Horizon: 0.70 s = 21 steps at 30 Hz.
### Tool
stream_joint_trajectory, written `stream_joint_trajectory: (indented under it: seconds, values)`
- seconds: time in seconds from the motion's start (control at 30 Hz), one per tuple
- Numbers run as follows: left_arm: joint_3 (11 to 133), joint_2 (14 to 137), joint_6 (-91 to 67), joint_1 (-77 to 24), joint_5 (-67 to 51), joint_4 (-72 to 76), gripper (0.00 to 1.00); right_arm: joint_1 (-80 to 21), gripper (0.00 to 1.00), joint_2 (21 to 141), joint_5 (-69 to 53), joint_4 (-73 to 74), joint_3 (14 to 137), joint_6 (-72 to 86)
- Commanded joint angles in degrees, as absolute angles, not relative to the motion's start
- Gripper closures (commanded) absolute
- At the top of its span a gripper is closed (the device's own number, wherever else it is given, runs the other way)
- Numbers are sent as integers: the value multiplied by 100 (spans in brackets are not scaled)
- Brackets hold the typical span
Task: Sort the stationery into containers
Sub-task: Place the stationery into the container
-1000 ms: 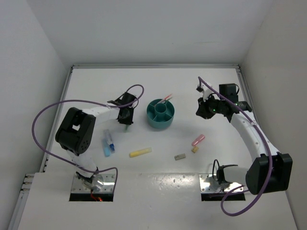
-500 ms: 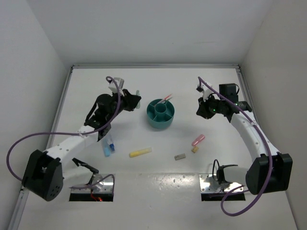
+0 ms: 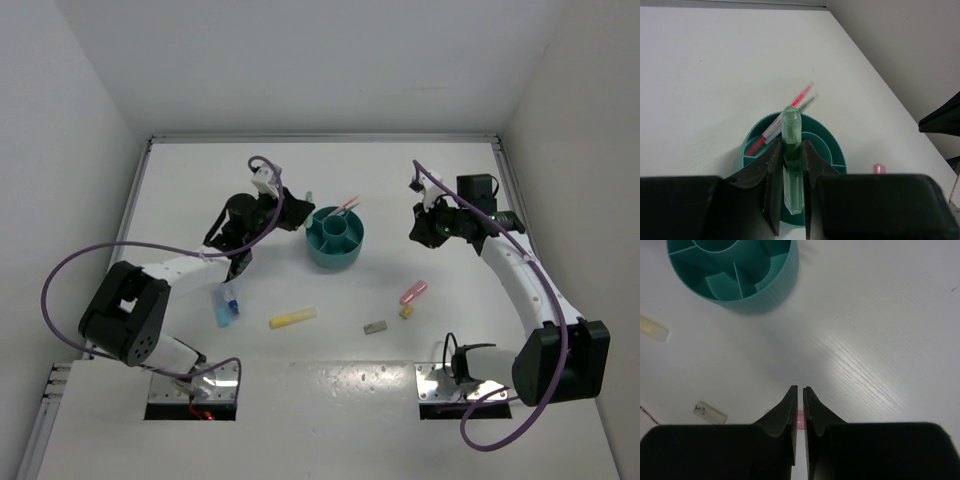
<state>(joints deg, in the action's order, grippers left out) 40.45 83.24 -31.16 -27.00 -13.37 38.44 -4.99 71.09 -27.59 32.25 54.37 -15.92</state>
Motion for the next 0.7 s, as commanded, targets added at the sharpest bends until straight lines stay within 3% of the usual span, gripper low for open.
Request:
stream_joint_trajectory:
  seconds: [0.0,0.43,0.67]
  values:
    - [4158,8612,-3181,-2812,-1380,4542,100,-501,91,6987,-2839,3120,5669,-1670]
    - [4166,9281,-3419,-2874,-1380,4914,91,-501,91,6987,-2839,3120,5669,-1670]
    - [4219,9518,-3472,-2874,-1328,4913,72,-501,91,6987,-2839,3120,5669,-1670]
